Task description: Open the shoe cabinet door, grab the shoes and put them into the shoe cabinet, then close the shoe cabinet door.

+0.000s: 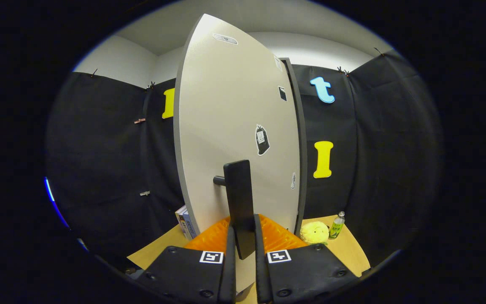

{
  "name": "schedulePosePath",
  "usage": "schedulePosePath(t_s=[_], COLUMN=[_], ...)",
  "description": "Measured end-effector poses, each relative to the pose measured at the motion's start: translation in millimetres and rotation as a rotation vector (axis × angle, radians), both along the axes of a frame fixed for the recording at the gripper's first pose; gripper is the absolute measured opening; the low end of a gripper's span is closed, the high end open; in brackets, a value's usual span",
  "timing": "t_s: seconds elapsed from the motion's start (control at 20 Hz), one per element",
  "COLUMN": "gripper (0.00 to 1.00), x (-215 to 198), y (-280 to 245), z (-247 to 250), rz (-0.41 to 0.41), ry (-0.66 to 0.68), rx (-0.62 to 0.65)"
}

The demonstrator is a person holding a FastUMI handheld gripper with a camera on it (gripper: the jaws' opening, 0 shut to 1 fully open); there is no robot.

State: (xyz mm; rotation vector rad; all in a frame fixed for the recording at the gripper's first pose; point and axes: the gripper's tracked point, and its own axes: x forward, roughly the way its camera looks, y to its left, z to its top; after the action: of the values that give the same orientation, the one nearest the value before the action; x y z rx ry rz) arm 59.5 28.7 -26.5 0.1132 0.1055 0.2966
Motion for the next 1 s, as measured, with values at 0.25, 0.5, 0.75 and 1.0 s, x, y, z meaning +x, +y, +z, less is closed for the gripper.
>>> schedulePosePath(t_s=[0.25, 0.5, 0.75, 1.0], gripper=[0.23, 0.22, 0.17, 0.17], x=[-3.5, -0.8, 2.8, 0.7], y=[-27.3, -61.1, -99.3, -115.0], z=[-0.3, -11.2, -12.0, -10.1], rz=[-0.017, -0.064, -0.109, -0.099], ry=[-0.003, 0.015, 0.027, 0.043], rx=[0.035, 0.008, 0.014, 0.099])
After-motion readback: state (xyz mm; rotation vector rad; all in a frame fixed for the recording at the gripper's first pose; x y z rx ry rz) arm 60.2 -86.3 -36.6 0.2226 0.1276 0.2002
